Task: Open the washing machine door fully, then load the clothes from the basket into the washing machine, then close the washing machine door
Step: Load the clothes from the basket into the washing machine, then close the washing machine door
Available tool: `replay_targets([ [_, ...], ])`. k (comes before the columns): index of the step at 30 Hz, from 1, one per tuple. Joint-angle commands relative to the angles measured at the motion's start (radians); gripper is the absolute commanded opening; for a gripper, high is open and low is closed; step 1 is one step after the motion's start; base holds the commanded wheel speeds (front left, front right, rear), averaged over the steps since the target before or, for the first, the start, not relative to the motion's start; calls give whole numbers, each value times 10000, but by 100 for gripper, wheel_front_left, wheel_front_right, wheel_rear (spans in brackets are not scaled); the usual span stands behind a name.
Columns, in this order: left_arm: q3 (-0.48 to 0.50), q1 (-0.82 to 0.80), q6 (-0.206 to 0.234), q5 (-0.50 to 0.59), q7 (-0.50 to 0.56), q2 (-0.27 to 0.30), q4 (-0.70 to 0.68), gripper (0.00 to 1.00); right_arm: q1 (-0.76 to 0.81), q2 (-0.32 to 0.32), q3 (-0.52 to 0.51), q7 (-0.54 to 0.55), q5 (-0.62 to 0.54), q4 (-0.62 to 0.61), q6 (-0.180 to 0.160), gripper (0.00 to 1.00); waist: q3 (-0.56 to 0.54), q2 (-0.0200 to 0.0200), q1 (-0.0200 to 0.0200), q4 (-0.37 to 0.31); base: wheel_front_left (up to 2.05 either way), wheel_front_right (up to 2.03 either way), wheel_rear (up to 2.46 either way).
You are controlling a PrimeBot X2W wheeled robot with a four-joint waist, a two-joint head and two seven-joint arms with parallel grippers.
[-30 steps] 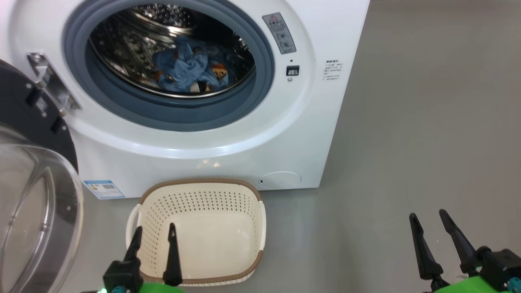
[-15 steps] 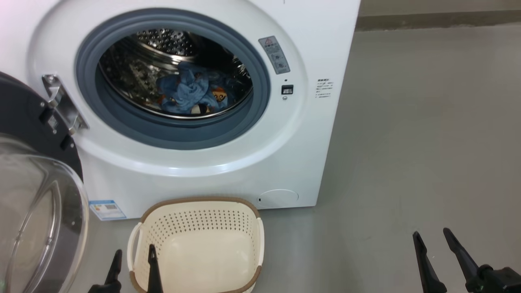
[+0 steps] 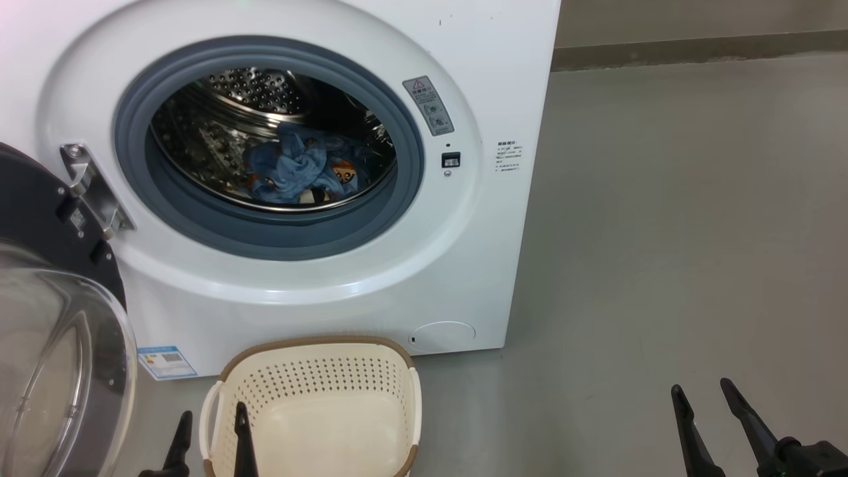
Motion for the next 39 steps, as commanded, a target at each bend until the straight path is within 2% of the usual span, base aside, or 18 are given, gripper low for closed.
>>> replay_targets([
  [1, 382, -102, 18, 31, -65, 106, -322, 100, -30, -132, 199, -120, -113, -259, 16, 100, -2, 0, 0, -23, 0, 0, 0],
  [13, 345, -136, 187, 134, -65, 106, -307, 100, -76, -75, 209, -120, -89, -245, 16, 100, 109, 0, 0, -25, -18, 18, 0],
  [29, 285, -269, 324, 138, -65, 106, -330, 100, -174, -102, 239, -120, -19, -205, 16, 100, 257, 0, 0, 28, -143, 143, 0],
  [39, 196, -335, 307, 115, -65, 106, -352, 100, -215, -84, 261, -120, -12, -178, 16, 100, 285, 0, 0, 61, -41, 41, 0],
])
